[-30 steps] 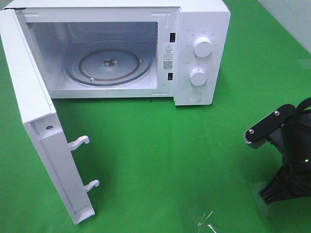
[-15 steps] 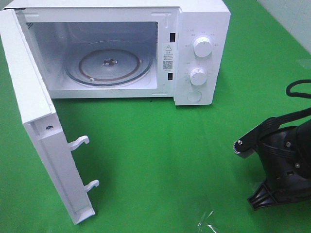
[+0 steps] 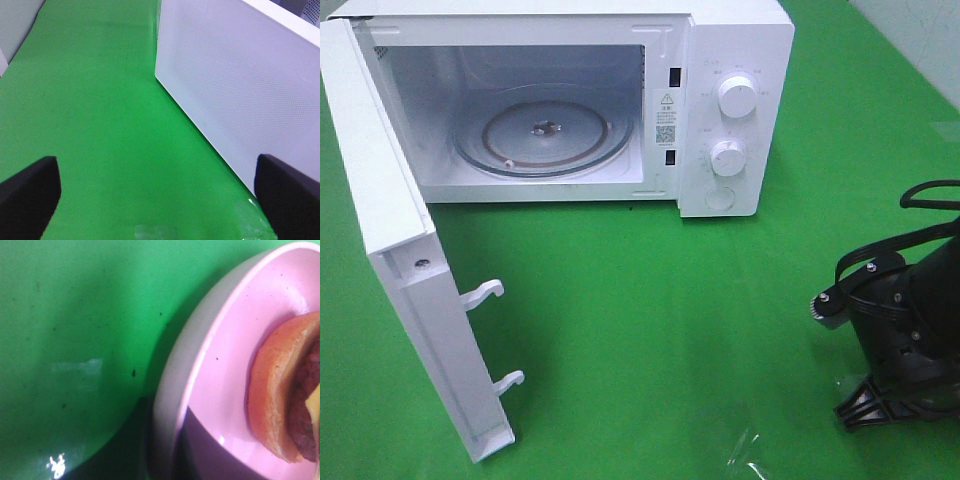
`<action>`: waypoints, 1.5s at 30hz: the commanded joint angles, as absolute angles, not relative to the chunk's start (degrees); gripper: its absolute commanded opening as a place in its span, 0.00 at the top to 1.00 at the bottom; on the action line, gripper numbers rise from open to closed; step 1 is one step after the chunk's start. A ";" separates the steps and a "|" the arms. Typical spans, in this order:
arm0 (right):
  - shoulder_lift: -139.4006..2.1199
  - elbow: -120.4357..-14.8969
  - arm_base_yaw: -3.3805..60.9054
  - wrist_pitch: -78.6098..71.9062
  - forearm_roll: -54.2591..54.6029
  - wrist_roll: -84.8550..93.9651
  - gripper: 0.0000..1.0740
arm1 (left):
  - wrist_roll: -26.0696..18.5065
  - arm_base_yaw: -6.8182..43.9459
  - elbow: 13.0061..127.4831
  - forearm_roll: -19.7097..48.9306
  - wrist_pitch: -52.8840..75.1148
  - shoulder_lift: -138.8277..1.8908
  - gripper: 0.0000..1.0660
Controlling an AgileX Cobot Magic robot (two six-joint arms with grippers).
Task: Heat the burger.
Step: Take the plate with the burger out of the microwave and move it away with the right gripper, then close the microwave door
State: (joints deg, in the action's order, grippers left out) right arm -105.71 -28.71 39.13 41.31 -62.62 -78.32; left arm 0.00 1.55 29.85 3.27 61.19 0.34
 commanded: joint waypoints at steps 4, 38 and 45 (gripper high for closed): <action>-105.71 -28.48 38.62 40.74 -64.92 -78.90 0.96 | 0.00 1.49 29.68 3.15 61.25 0.46 0.08; -86.06 -28.48 38.56 35.12 -48.93 -58.84 0.53 | 0.00 1.49 29.68 3.15 61.25 0.46 0.08; -74.03 -28.48 38.56 30.02 -35.24 -43.66 0.36 | 0.00 1.49 29.68 3.15 61.25 0.46 0.08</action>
